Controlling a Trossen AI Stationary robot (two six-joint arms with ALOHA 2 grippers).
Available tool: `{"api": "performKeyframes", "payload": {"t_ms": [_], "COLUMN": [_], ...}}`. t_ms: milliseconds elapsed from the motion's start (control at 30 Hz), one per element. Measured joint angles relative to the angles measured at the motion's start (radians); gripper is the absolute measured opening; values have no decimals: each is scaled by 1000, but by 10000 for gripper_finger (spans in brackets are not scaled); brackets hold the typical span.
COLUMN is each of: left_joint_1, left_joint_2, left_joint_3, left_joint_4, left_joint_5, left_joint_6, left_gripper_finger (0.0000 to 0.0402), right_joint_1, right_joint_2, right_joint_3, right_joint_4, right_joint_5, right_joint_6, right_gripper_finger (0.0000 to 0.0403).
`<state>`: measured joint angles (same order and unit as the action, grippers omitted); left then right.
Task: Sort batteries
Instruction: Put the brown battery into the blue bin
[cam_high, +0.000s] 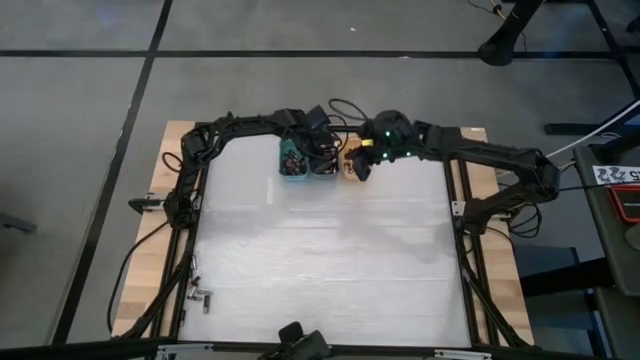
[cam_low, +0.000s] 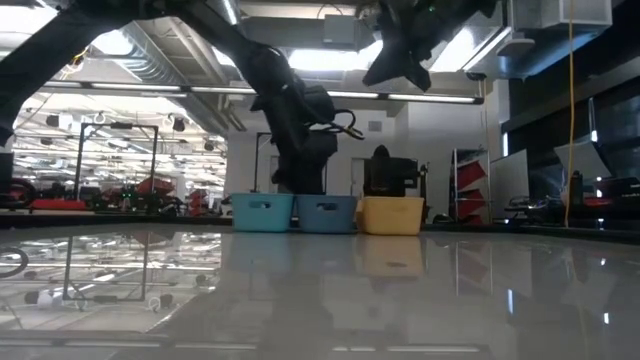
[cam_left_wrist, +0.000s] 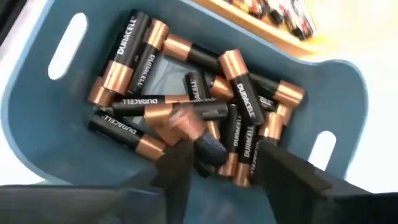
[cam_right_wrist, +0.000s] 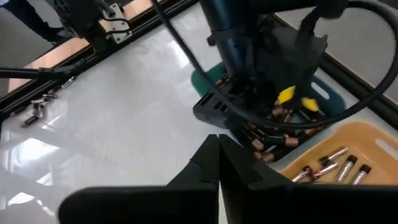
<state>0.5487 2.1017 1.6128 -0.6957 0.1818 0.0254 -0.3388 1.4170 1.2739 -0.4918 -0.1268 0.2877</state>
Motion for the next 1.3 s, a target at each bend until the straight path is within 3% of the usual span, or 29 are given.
{"api": "performKeyframes", "payload": {"t_ms": [167, 333, 567, 733, 900, 1067, 1167, 1300], "left_joint_1": [0, 10, 11, -71, -229, -500, -714, -990], "left_joint_2": [-19, -124, -353, -577, -843, -1048, -1101, -1075], "left_joint_3": [86, 95, 91, -49, -315, -537, -612, -664], "left_joint_4": [-117, -113, -323, -446, -447, -455, -442, -438], "left_joint_5": [-7, -31, -58, -63, -76, -81, -123, -156], "left_joint_6": [70, 82, 92, 82, -65, -378, -608, -843], "left_gripper_finger": [205, 210, 199, 192, 184, 173, 162, 145], "right_joint_1": [74, 85, 108, 186, 229, 211, 185, 152], "right_joint_2": [0, 0, 0, 4, 24, 57, 73, 92], "right_joint_3": [0, 0, 0, 0, 1, 0, 0, 1], "right_joint_4": [24, 52, 51, 70, 79, 83, 84, 98], "right_joint_5": [106, 119, 138, 260, 358, 346, 261, 165], "right_joint_6": [42, 65, 104, 105, 34, -148, -213, -268], "right_gripper_finger": [0, 0, 0, 0, 0, 0, 0, 0]}}
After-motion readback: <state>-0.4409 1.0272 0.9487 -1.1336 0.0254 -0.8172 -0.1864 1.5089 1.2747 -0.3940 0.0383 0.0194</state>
